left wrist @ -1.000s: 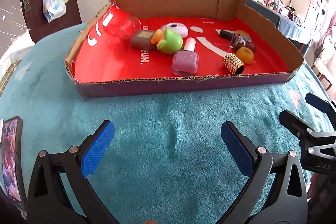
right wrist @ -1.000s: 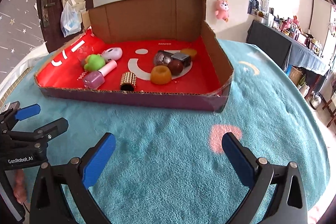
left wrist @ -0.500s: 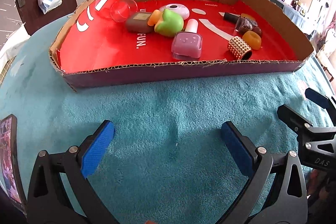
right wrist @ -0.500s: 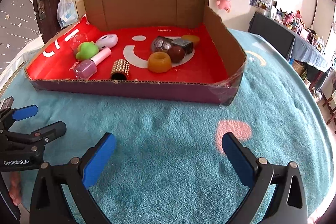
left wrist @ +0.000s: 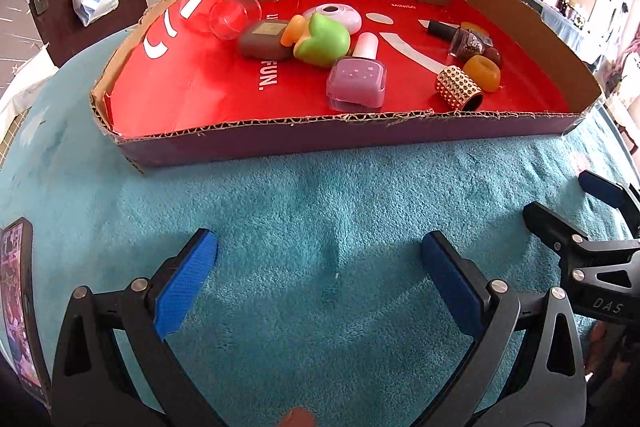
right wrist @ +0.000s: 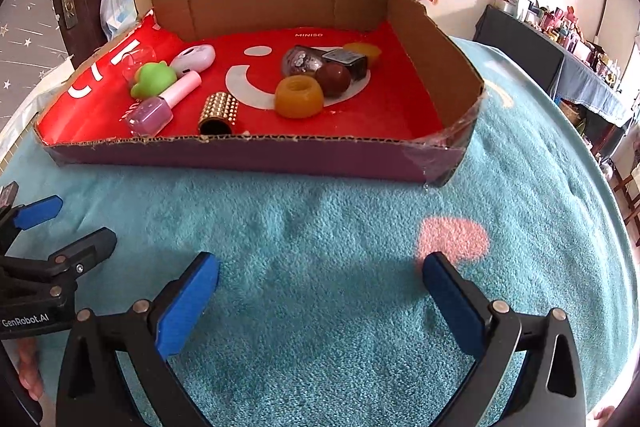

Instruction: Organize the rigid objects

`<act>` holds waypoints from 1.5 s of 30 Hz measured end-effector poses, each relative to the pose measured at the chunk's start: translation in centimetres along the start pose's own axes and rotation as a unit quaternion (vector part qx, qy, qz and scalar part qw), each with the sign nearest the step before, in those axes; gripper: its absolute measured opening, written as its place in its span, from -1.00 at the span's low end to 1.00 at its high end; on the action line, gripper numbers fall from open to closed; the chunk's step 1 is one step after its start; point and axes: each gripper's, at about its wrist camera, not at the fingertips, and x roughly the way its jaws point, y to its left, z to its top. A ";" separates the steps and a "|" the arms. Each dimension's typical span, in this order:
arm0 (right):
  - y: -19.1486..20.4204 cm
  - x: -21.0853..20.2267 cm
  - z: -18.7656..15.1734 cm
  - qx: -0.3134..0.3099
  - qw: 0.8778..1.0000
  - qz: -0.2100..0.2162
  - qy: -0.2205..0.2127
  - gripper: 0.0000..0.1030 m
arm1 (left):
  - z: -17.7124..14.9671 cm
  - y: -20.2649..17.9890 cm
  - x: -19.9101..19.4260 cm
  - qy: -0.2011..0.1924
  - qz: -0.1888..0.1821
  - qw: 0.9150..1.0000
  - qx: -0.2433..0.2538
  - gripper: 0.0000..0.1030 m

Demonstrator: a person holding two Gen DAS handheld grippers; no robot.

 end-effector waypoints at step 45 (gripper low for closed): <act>0.1 -0.1 -0.2 0.001 1.000 -0.001 -0.005 1.00 | -0.6 0.2 -0.3 -0.018 -0.003 1.000 -0.004 1.00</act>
